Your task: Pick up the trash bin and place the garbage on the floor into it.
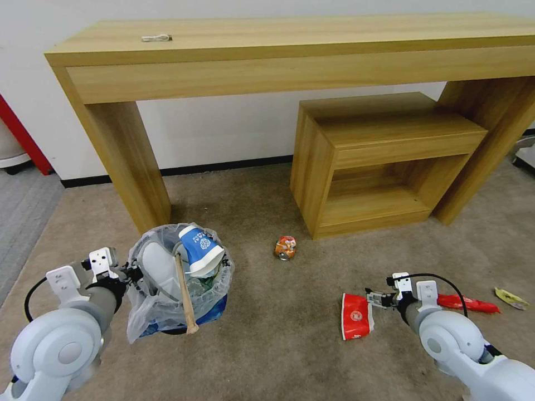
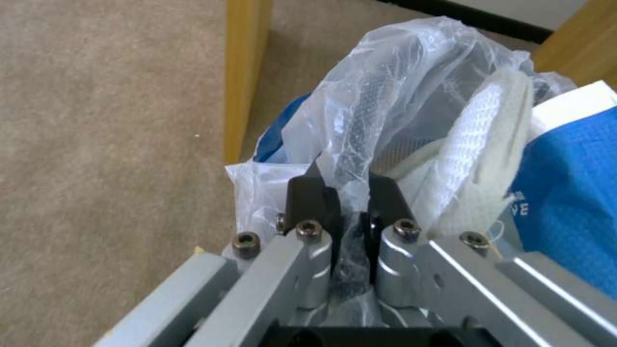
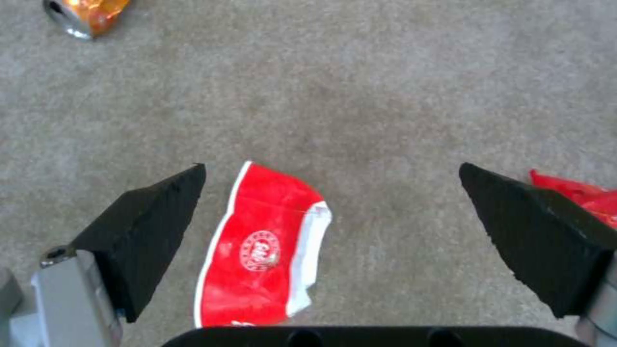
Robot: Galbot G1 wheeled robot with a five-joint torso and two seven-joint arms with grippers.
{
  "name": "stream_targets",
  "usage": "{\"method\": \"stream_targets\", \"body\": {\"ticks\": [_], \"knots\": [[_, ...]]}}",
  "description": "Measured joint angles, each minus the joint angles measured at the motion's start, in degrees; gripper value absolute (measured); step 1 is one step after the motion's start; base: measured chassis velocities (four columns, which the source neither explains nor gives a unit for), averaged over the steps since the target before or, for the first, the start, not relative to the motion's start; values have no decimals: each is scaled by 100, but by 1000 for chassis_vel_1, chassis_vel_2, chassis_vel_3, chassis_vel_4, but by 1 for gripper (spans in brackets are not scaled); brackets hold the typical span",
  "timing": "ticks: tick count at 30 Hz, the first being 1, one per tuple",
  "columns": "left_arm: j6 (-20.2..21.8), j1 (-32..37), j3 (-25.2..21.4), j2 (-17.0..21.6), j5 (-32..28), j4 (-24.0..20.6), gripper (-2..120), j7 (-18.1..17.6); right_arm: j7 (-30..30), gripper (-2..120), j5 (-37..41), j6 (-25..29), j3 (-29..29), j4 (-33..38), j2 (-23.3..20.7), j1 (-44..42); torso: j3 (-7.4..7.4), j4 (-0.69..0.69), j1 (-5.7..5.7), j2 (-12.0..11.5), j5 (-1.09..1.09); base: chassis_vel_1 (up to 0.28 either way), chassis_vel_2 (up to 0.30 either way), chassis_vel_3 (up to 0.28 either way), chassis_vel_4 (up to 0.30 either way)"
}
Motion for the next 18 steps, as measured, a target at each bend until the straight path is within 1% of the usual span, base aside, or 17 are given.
{"method": "stream_targets", "body": {"ticks": [4, 9, 18], "knots": [[-43, -1, -2, 1, 3, 8, 3, -4, -14, 100, -26, 32, -19, -9, 15, -2, 0, -2, 0, 0, 1, -30, -29, -21, -25], [-114, 8, -5, -1, 97, 31, 3, 52, -20, 100, -43, 97, -96, -39, 54, 15, 0, 0, 0, 0, 1, 0, 0, 0, 0], [-176, 0, 2, 2, 133, 85, 3, 102, -36, 100, -46, 107, -171, -62, 46, 88, 0, 0, 0, 0, 0, 0, 0, 0, 0]]}}
